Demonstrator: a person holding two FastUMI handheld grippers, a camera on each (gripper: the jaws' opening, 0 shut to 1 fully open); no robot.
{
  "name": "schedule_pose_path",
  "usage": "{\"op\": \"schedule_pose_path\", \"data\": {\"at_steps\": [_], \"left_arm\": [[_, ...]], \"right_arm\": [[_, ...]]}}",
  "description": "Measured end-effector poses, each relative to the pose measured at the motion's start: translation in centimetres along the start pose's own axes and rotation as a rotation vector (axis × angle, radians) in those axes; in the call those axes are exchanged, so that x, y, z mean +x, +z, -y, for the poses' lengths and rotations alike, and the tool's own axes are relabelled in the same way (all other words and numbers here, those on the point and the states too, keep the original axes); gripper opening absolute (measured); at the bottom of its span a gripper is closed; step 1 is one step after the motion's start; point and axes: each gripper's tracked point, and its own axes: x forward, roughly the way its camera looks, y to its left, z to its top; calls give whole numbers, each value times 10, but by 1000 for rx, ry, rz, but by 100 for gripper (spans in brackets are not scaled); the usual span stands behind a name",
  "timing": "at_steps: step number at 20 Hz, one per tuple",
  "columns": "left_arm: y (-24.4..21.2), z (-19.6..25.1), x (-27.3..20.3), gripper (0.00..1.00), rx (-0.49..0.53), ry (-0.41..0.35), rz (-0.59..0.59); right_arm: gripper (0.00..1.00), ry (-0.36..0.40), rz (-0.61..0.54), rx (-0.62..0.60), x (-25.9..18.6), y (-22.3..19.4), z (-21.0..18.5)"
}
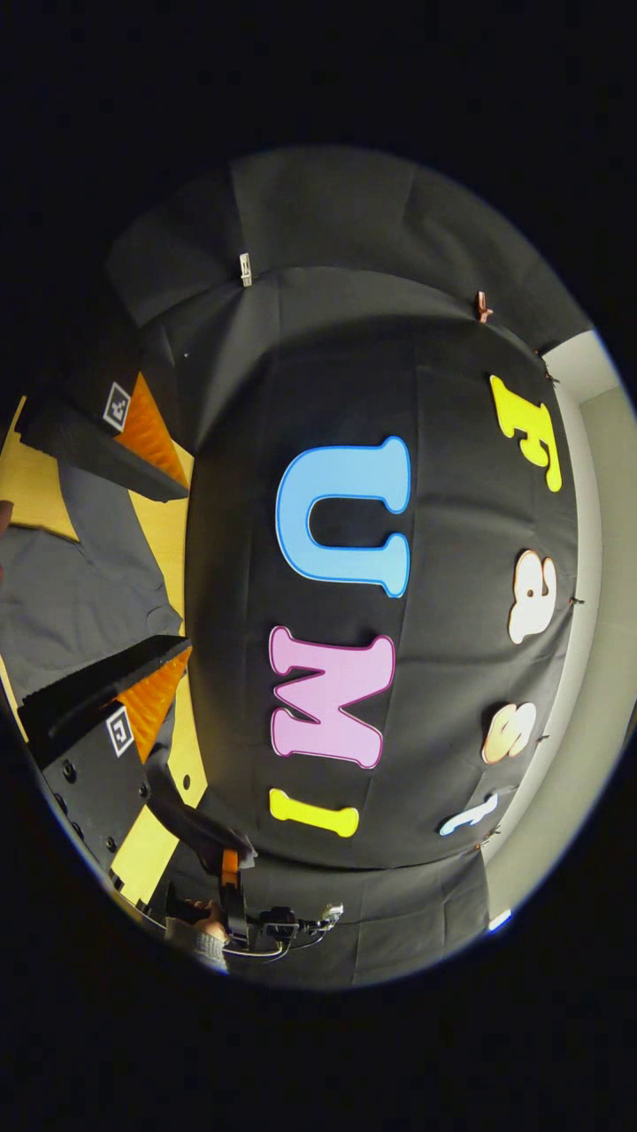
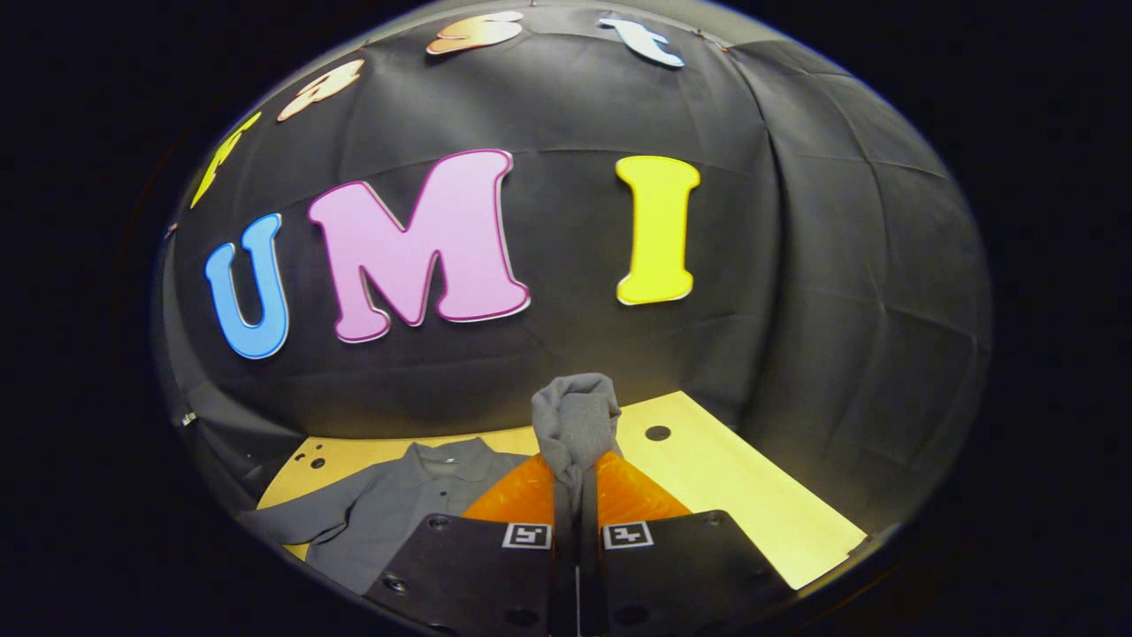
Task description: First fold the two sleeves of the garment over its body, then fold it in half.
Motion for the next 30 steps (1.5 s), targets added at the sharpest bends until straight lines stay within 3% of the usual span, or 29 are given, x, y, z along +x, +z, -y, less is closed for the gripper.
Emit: {"op": "schedule_pose_path", "data": {"at_steps": [10,13,21,30], "left_arm": [[-6,-49,-11,97,-12,18,3],[-9,-64,-14,97,-9,28,-2],[-19,-89,-14,97,-14,45,-21],[-29,-107,-33,97,-21,81,-52]], "right_arm": [[6,136,-55,-1,-21,-1,-34],[7,173,-79,-41,-13,-14,-77],[7,264,-125,-59,-9,-52,-148],[7,379,-226,-122,-11,-126,-221]]}}
